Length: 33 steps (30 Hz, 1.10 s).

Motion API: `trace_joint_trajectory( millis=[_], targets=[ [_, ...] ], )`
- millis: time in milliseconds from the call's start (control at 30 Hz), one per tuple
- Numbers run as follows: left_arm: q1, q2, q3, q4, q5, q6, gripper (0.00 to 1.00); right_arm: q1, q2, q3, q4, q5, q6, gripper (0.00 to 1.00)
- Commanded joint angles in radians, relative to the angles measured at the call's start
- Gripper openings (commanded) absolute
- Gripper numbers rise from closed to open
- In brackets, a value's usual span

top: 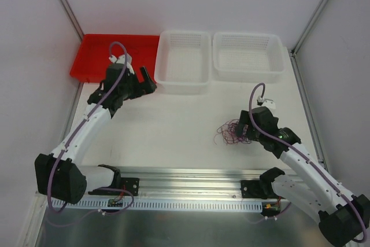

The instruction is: Untangle the cables

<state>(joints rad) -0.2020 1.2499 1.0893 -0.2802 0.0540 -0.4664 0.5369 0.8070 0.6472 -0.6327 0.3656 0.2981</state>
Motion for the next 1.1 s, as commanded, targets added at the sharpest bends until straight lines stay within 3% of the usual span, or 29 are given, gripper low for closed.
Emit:
trace_joint_trajectory(
  millis=[0,167,300,500,633,800,1067],
  targets=[
    [-0.101,-0.12,-0.146,-0.016,0.076,-0.093,0.99,-0.037,0.021,0.02,0.067,-0.025,-0.02,0.99],
    [-0.285,-0.237,-0.339,-0.016,0.084,-0.194,0.99,-0.048,0.136,-0.007,0.197,-0.172,-0.043,0.95],
    [-0.414,-0.273,-0.436,-0.016,0.018,-0.267,0.99,-0.017,0.23,-0.043,0.292,-0.24,0.037,0.86],
    [-0.557,-0.282,-0.508,-0.011,-0.088,-0.386,0.99,0.262,0.386,0.002,0.445,-0.318,0.144,0.83],
    [-0.602,-0.273,-0.503,-0.011,-0.114,-0.413,0.99,0.375,0.434,0.068,0.513,-0.356,0.141,0.84],
    [-0.657,-0.245,-0.471,-0.011,-0.161,-0.44,0.99,0.442,0.402,0.164,0.363,-0.17,0.095,0.85],
    [-0.729,-0.083,-0.336,-0.002,-0.19,-0.413,0.98,0.431,0.175,0.146,0.108,0.169,0.101,0.81]
  ],
)
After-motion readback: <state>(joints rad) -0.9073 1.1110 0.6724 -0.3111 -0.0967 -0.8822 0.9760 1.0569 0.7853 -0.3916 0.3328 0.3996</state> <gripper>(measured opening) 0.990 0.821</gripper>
